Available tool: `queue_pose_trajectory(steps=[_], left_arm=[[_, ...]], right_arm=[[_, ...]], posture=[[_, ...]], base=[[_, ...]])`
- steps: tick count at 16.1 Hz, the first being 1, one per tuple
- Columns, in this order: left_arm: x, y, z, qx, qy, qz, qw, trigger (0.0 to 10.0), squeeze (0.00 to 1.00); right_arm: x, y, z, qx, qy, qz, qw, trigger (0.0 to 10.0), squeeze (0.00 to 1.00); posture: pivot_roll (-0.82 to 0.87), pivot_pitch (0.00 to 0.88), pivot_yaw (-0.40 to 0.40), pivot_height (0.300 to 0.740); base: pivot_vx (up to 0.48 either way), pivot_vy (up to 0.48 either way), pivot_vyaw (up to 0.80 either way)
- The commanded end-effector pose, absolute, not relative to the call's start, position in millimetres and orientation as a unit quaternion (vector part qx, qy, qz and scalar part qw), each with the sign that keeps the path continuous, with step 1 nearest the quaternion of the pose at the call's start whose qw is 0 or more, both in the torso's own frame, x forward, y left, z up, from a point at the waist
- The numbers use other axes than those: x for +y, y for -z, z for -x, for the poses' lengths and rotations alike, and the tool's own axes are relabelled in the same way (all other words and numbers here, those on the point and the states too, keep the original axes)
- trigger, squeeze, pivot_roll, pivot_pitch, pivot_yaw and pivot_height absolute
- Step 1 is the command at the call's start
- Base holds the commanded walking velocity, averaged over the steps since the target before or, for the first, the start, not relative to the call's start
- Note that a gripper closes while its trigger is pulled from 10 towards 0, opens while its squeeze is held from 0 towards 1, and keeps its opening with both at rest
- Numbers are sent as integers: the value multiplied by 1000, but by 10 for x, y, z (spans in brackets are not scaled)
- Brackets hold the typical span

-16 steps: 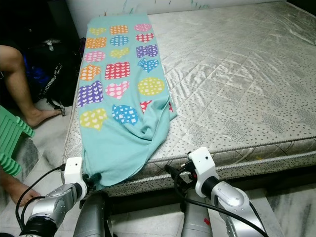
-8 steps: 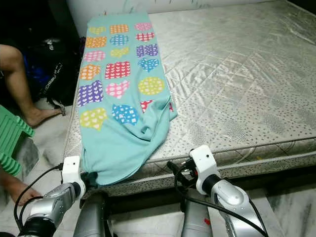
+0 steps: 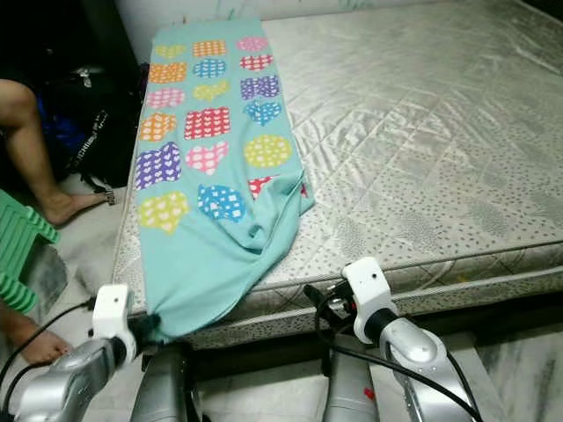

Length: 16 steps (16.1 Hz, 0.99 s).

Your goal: Clean up the room

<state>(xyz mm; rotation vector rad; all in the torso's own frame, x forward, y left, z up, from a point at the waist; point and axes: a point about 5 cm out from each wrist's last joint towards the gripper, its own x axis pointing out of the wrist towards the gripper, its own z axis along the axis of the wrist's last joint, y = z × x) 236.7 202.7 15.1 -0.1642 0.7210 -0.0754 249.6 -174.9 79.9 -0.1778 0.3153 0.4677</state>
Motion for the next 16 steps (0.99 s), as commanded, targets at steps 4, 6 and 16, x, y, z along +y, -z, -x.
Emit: queue_pose_trajectory(steps=[4,6,16], left_arm=[[2111,-235,-2083,391,43,70,917,0,0],[2147,-250,-1952,409,51,59,909,0,0],[2215,-397,-1683,402,140,7,905,0,0]], right_arm=[[-1780,-806,-2519,149,-223,95,959,10000,0],[-1790,-806,-2526,149,-223,96,959,10000,0],[-1803,-810,-2596,140,-214,107,961,10000,0]], posture=[[-148,73,73,553],[-141,74,73,553],[-129,69,61,553]], base=[[0,0,0],[0,0,0],[0,0,0]])
